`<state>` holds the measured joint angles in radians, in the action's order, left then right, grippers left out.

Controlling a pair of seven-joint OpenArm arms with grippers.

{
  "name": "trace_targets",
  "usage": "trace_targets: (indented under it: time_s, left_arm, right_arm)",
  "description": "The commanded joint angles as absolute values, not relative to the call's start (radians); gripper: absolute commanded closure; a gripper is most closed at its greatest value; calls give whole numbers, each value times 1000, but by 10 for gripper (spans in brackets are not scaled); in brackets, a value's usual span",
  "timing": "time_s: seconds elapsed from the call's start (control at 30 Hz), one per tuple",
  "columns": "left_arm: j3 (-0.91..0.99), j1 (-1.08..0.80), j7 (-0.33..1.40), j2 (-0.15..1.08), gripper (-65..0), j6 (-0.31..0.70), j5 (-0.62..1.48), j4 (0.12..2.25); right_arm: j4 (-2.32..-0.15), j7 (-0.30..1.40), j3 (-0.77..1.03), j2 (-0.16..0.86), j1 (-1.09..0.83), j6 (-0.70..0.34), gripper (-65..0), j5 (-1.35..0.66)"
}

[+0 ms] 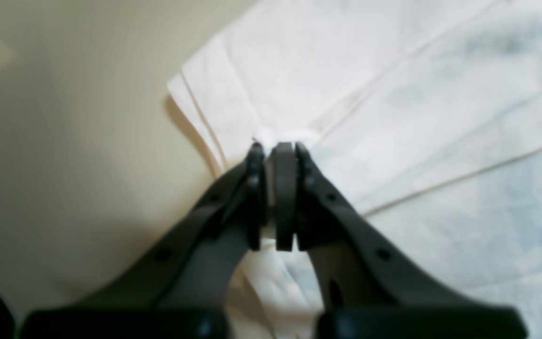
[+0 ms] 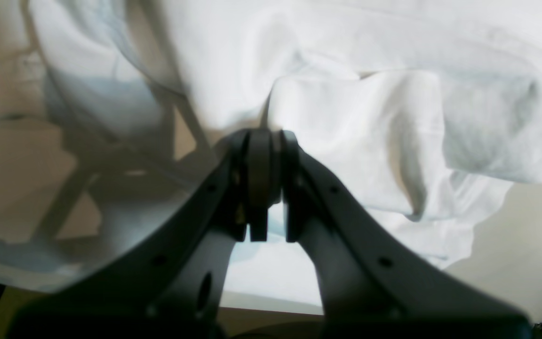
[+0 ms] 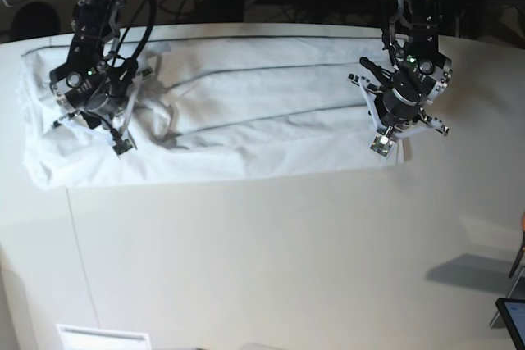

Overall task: Fold the T-shirt properly
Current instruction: 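Open both grippers and raise them off the folded shirt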

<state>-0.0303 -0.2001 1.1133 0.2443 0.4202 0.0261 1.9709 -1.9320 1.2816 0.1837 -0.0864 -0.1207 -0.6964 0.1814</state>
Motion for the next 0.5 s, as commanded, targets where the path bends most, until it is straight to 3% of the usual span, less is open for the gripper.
trace_targets:
  time_s: [0.0,0.07,0.17,0.23,0.33,0.47]
  left_arm:
    - [-27,-200,1104,265,0,418,21,1997]
    - [-27,-203,1104,269,-15,455,21,2000]
    - [-15,-203,1104,269,-143,559,16,1998]
    - [-13,-203,1104,269,-222,564,15,1998]
    - [-13,-203,1102,269,-272,565,19,2002]
    - [-21,-199,1099,265,-282,568,21,2002]
  right_arm:
    - [-1943,1277,185,-84,-111,-698,-52,177]
    - [-1943,1277,185,-84,-120,-698,-52,177]
    - [-1943,1277,185,-84,-130,-698,-54,177]
    - [-1945,1277,185,-84,-139,-698,-55,177]
    - [-1949,1279,185,-84,-153,-698,-61,177]
    - [-1951,1279,185,-87,-173,-698,-193,171]
